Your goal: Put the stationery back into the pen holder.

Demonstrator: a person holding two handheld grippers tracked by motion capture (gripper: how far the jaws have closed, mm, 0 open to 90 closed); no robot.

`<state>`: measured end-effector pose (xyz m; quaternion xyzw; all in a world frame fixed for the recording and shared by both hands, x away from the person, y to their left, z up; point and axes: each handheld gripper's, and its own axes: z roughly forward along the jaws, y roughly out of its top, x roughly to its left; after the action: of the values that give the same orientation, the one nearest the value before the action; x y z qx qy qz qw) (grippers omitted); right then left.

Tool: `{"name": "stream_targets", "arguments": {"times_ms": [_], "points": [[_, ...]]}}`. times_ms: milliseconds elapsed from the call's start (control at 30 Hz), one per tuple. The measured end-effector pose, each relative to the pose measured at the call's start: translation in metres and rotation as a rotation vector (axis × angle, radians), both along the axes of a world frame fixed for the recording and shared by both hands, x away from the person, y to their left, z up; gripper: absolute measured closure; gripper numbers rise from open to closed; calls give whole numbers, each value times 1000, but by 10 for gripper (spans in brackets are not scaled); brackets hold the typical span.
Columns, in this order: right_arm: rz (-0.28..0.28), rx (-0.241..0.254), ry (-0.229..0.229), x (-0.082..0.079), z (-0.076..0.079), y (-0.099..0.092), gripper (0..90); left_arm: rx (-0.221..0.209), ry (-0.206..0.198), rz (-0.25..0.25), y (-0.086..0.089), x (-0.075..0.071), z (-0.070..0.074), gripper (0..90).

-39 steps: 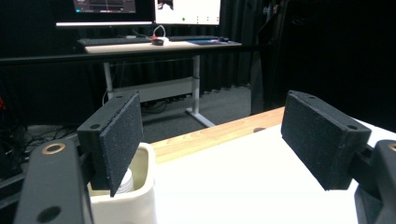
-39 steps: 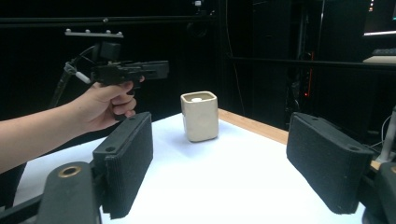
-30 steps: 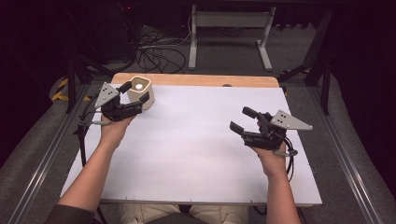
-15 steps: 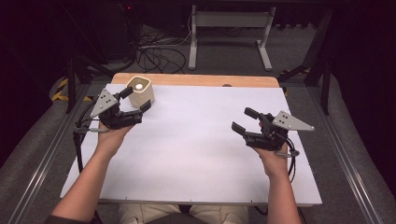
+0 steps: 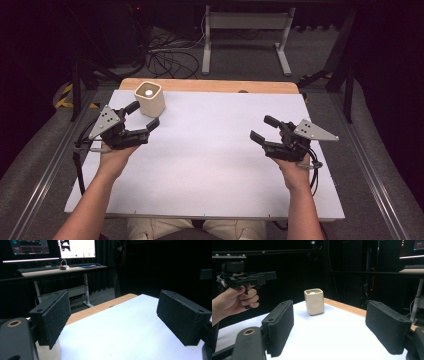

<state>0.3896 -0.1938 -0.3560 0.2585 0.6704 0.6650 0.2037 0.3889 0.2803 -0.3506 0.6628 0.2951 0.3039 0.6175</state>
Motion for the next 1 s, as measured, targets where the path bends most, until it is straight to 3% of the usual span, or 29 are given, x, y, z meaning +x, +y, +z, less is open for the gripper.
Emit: {"name": "stream_targets", "arguments": {"times_ms": [500,1000], "points": [[-8,2,3,0,-1,-4,231,2,-2,-35,3,-22,-5,123],[-30,-3,5,2,-4,-10,229,23,-12,-30,11,-29,-12,121]]}}
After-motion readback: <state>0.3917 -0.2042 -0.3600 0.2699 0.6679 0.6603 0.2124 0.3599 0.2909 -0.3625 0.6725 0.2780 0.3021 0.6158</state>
